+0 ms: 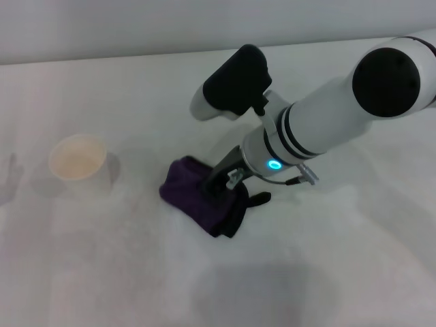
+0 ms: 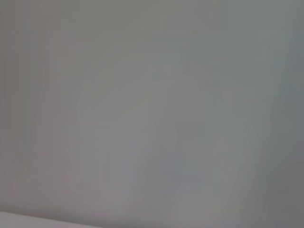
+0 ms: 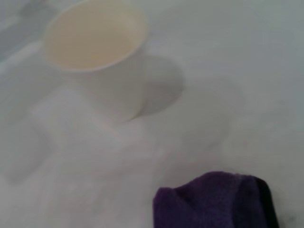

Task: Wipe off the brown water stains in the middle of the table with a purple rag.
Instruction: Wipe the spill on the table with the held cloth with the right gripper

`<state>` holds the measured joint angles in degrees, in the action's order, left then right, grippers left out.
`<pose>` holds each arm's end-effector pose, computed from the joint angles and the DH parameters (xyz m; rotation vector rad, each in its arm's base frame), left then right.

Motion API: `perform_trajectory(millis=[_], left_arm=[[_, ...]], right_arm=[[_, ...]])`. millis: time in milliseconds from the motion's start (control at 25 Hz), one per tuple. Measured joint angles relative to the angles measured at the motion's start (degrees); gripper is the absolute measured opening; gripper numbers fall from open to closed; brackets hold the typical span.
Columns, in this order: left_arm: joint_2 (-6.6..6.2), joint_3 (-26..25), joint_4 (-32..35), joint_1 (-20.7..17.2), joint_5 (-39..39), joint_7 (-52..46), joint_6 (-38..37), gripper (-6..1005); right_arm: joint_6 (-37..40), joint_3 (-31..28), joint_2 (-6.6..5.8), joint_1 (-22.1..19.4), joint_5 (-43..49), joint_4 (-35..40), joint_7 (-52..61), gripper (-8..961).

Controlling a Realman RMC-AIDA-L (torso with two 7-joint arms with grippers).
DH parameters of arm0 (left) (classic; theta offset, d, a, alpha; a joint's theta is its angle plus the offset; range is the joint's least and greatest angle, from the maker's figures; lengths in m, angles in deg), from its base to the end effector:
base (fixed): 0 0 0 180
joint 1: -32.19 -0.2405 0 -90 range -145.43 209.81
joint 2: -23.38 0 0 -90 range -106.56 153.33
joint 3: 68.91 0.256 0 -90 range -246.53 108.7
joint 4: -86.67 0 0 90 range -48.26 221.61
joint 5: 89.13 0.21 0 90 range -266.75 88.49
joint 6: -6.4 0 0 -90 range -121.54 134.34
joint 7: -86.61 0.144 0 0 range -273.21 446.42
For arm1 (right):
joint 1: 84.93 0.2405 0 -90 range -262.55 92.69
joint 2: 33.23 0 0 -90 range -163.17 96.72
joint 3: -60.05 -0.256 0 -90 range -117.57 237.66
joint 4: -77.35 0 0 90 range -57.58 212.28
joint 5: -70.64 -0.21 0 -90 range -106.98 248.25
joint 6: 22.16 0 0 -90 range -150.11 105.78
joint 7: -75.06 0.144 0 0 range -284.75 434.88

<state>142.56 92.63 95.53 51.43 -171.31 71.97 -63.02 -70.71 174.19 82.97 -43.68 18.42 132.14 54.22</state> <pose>-0.3672 0.2819 -0.0198 -1.4825 -0.7696 -0.7048 0.1692 0.3585 -0.1215 -2.6309 0.8883 -0.2710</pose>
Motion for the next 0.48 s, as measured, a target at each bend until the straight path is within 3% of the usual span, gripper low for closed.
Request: perform_trajectory(millis=[480], left_arm=[[0.0, -0.07, -0.07, -0.14, -0.01, -0.04, 0.31, 892]], right_arm=[[2.21, -10.59, -0.42, 0.6, 4.84, -5.74, 1.09, 61]])
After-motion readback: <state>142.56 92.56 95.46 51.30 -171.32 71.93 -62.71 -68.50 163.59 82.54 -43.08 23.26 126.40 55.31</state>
